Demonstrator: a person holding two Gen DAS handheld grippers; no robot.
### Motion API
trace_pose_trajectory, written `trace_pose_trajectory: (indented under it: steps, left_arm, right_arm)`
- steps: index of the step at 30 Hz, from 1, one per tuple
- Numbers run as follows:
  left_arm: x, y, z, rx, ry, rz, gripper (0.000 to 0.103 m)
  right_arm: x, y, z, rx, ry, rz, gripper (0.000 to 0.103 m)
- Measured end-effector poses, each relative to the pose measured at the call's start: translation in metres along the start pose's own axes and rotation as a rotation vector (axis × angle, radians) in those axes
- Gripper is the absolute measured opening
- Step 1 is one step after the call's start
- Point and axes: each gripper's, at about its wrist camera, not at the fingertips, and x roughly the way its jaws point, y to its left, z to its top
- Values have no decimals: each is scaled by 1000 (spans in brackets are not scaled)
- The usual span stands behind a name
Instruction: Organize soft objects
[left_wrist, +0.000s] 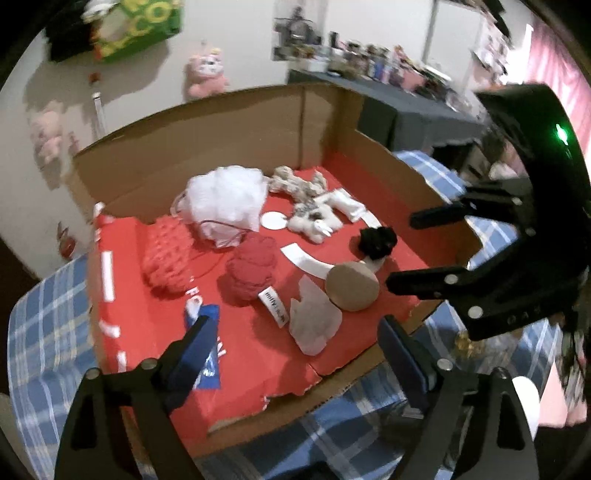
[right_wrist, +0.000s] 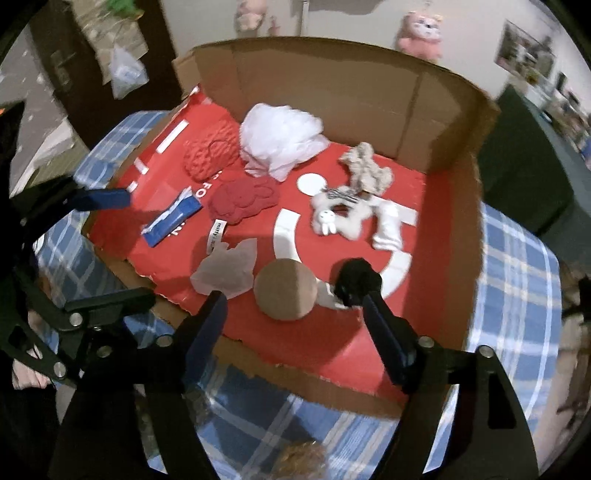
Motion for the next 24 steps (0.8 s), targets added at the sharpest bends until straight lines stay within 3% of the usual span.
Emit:
trace_pose_trajectory:
  steps: [8,14,24]
  left_arm:
    - [-15,4,-11,-172,-24,76,103]
    - [-8,1,-21,-232,-5,150,103]
    - [5,13,-31,-335,39,163,103]
  right_arm:
    - [-10,4,-20,97,-29,-66,79]
    - [-6,5,-29,154,-36,-81,79]
    - [6,4,-35,191,-39,-105,79]
